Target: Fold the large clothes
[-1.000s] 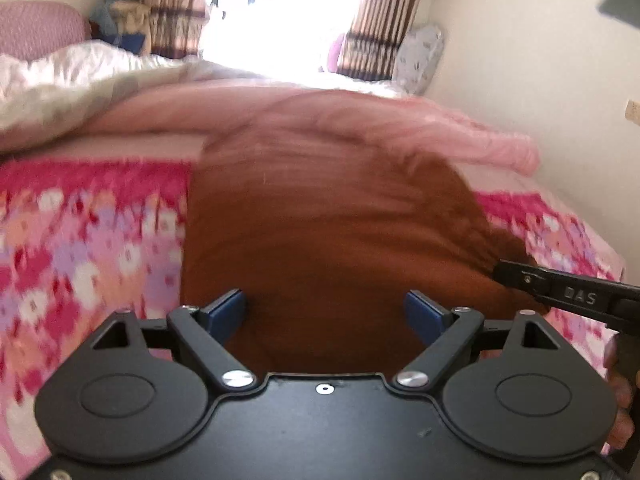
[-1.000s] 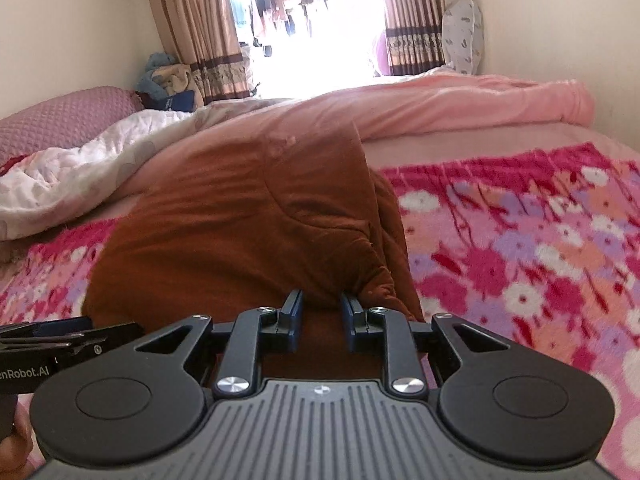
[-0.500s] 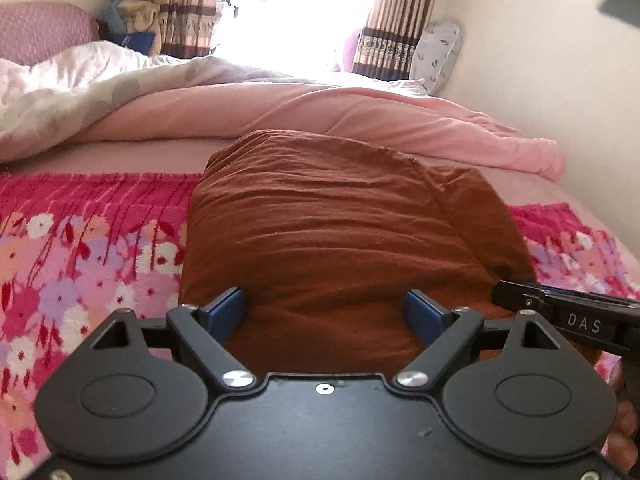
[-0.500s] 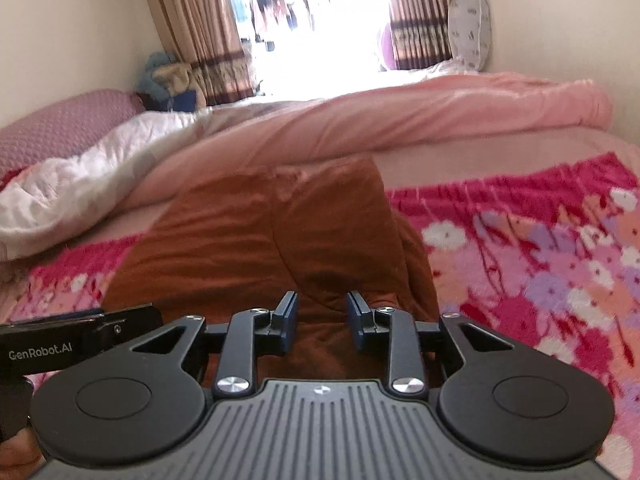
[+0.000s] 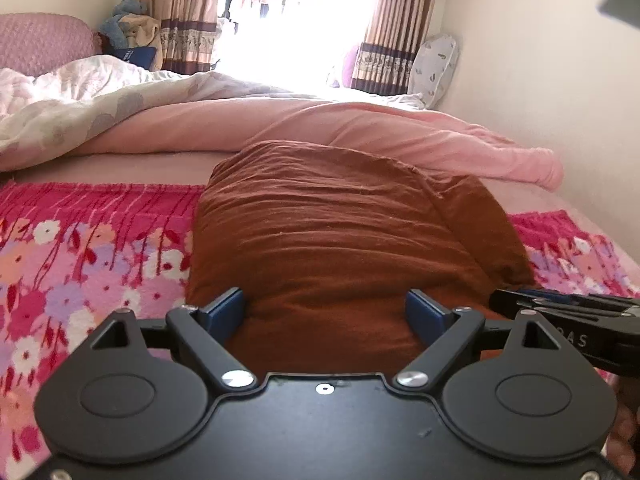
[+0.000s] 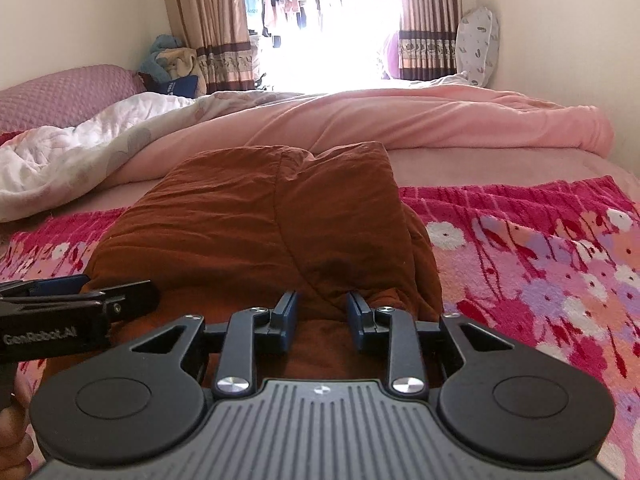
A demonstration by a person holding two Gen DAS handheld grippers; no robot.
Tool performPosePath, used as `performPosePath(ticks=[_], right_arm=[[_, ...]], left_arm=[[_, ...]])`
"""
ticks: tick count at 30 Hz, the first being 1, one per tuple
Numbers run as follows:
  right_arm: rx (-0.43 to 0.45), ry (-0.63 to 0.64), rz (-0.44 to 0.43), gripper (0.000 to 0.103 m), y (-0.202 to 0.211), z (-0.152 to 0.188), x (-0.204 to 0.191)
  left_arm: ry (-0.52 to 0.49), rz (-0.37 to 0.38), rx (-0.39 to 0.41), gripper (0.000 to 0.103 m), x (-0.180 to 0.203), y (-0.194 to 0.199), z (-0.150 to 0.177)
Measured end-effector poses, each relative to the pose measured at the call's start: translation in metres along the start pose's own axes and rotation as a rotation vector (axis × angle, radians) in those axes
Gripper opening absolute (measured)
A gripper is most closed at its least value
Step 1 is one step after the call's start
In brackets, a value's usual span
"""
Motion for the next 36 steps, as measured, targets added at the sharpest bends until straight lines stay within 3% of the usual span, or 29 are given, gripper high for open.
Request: performPosePath(ticks=[6,10,16,26,31,36], right_arm=[[0.050,-0.051,-0.047,0.035,0.040,-0.002,-0.002],[0.085,-0.058,-0.060,0.035,0.064,0.002,0.000],[0.027,-0.087,-0.033,0.035,0.045,0.017,0.018],[0.008,-0.087,-0.043,0.035,0.030,0.038,0.025],[0.007,-0.085,-0.040,0.035,0.032,0.038,0.024],[0.014,-0.047,-0.034,0.035,0.042,0.026,0.017]], left_arm=[[0.002,-0.002,0.046,0.089,0.005,0.043,0.007],[0.019,0.027,0.028,0.089,0.012,0.052,0.020],[0.053,0.047,-0.042,0.089,0.017,0.034,0.045],[0.025,0.047,-0.027,0.091,0.019,0.028,0.057],[0.010,0.048,-0.041,0.089,0.019,0.031,0.052],[0.009,0.077,-0.030,0.089,0.011,0.040,0.025]])
Point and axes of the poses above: each gripper's, at about its wrist camera, not at the fingertips, and y roughly against the way its jaws point, x to its right, z to its underside, the point moved 9 cm from there along -y, roughly the way its jaws point, and after that the axes turned 15 degrees about -y, right-handed, at the moved point
